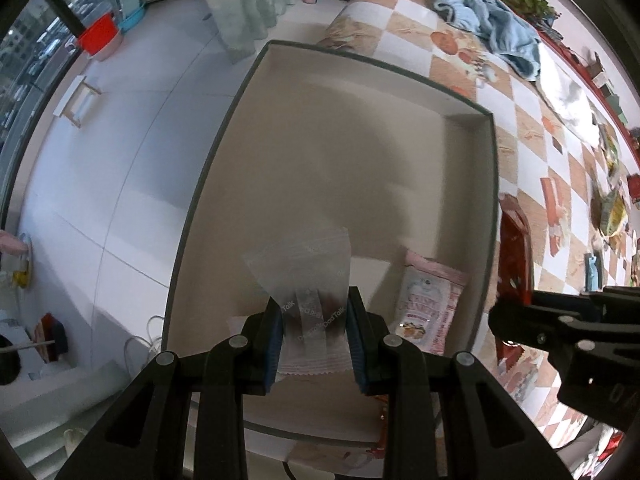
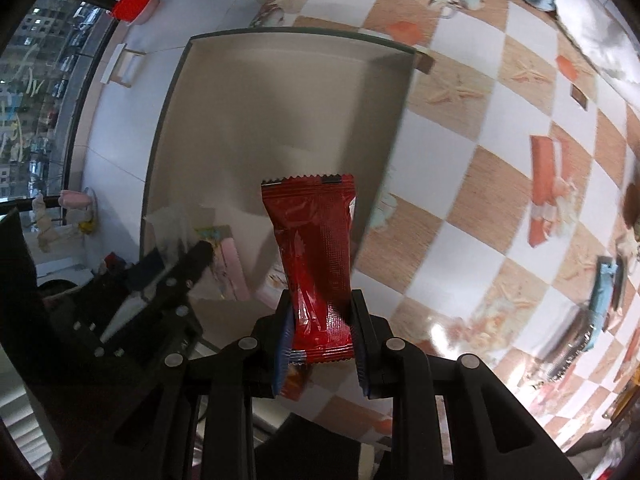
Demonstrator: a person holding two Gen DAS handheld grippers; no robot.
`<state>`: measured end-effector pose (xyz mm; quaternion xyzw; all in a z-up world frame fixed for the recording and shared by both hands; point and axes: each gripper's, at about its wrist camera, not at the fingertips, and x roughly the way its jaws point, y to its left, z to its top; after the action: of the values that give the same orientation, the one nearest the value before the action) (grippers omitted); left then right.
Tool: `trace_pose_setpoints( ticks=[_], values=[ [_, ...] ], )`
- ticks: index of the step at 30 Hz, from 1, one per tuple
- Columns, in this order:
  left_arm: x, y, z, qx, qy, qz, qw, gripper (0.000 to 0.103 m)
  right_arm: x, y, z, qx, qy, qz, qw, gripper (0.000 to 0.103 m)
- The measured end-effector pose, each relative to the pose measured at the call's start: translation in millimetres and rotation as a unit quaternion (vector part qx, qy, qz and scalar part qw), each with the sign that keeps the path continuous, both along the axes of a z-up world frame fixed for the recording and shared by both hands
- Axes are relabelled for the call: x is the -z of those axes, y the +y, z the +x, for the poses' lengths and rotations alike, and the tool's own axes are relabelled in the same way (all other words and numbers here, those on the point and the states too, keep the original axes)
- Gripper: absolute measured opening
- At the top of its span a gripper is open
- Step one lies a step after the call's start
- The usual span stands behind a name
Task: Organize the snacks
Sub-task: 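Carry both held snacks up and over to the beige tray, then open both grippers to drop the snacks into the beige tray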
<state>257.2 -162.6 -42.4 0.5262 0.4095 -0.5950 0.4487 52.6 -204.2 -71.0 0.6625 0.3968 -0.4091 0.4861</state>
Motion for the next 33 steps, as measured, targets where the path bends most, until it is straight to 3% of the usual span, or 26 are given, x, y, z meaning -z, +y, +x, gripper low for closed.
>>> trace_pose_setpoints(
  ticks=[8, 10, 12, 13, 15, 16, 25, 33],
  values=[
    [7.4, -1.3, -0.3, 0.001, 0.000, 0.001, 1.0000, 0.035, 6.4, -13.7, 5.9, 0.013, -0.014, 0.002, 1.000, 0.028],
    [7.1, -0.1, -1.4, 0.006, -0.004, -0.001, 1.0000, 0.048, 8.2, -14.1, 7.6, 0.013, -0.014, 0.005, 1.000, 0.028],
    [4.8, 2.3, -2.8, 0.008, -0.009, -0.009, 0.9999, 0.075, 7.4, -11.2, 5.4, 0.016, -0.018, 0.010, 1.000, 0.029],
    [2.9, 3.7, -3.6, 0.009, -0.010, -0.014, 0.9998, 0.079, 7.2, -9.8, 2.9, 0.019, -0.019, 0.012, 1.000, 0.032],
    [1.4, 6.0, -6.6, 0.015, -0.007, -0.015, 0.9998, 0.079, 8.2, -5.0, -6.7, 0.025, -0.017, 0.014, 0.999, 0.063],
    [1.7, 7.3, -8.8, 0.019, -0.007, -0.012, 0.9997, 0.080, 7.5, -2.9, -10.8, 0.030, -0.015, 0.013, 0.999, 0.070],
    [-3.8, 30.1, -37.6, 0.066, -0.002, 0.001, 0.9978, 0.080, 5.8, 30.8, -61.9, 0.088, 0.000, 0.022, 0.996, 0.070],
    [-14.1, 57.4, -92.2, 0.141, 0.016, 0.010, 0.9898, 0.080, 21.5, 90.5, -125.5, 0.183, 0.019, 0.062, 0.981, 0.070]
  ],
)
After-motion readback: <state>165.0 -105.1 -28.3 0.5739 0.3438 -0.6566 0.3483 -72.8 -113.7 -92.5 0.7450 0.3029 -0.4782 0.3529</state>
